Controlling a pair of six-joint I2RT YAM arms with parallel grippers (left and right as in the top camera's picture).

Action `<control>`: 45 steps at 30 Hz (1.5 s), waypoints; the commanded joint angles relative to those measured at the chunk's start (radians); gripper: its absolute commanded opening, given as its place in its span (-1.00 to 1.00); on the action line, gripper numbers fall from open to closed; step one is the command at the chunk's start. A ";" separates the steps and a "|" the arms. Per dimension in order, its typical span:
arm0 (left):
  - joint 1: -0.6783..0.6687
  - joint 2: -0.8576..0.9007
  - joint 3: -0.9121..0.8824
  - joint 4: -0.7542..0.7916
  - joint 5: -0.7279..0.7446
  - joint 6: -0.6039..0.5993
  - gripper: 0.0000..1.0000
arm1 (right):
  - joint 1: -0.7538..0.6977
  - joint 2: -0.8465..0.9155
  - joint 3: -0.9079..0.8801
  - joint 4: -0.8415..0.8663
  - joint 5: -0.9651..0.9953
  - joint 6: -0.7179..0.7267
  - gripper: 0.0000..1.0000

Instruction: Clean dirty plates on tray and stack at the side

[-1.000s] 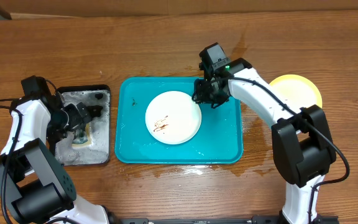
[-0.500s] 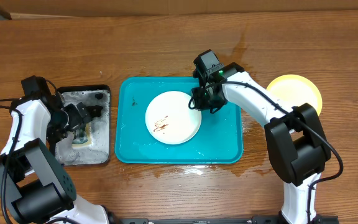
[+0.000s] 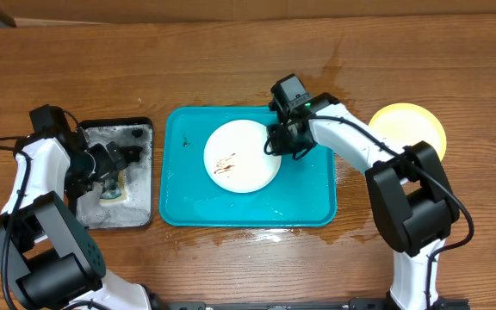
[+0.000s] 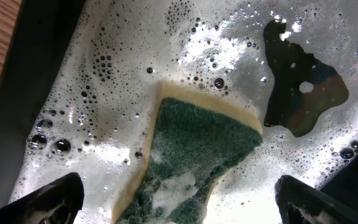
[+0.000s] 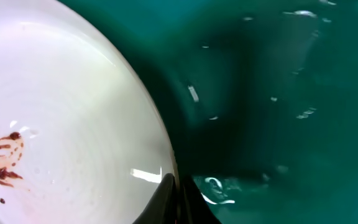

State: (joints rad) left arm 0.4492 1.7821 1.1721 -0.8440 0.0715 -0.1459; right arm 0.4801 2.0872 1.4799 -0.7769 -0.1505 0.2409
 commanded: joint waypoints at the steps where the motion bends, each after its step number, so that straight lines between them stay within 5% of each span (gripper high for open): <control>1: -0.005 -0.021 0.010 0.000 0.007 0.019 1.00 | -0.051 0.003 0.010 -0.058 0.019 0.242 -0.93; 4: -0.005 -0.021 0.010 0.000 0.007 0.019 1.00 | -0.058 0.003 0.005 -0.151 0.018 0.436 -0.92; 7: -0.005 -0.021 0.010 0.000 0.007 0.019 0.99 | -0.039 0.003 -0.004 -0.183 -0.004 0.440 -0.84; 8: -0.005 -0.021 0.010 0.000 0.007 0.019 0.99 | -0.031 0.003 -0.004 -0.183 -0.004 0.426 -0.60; 9: -0.005 -0.021 0.010 0.000 0.007 0.019 1.00 | -0.025 0.003 -0.003 -0.179 -0.004 0.397 -0.12; 11: -0.005 -0.021 0.010 0.000 0.007 0.019 1.00 | -0.024 0.002 0.011 -0.177 -0.004 0.344 0.30; 24: -0.005 -0.021 0.010 0.077 0.016 0.008 1.00 | -0.027 0.002 0.020 -0.186 -0.007 0.233 0.46; 27: -0.005 -0.021 0.010 -0.052 0.099 -0.037 1.00 | -0.027 0.002 0.020 -0.186 -0.007 0.233 0.47; 33: -0.005 -0.021 0.009 -0.039 0.127 -0.033 1.00 | -0.028 0.002 0.020 -0.171 -0.007 0.233 0.49; 35: -0.008 -0.020 0.008 -0.011 0.219 0.026 0.65 | -0.028 0.002 0.020 -0.164 -0.007 0.233 0.48; 45: -0.154 -0.020 0.007 0.104 -0.053 0.074 0.62 | -0.024 0.002 0.019 -0.137 -0.007 0.256 0.50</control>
State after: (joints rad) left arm 0.3435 1.7821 1.1732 -0.7460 0.1387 -0.1162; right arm 0.4580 2.0869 1.4868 -0.9302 -0.1593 0.4889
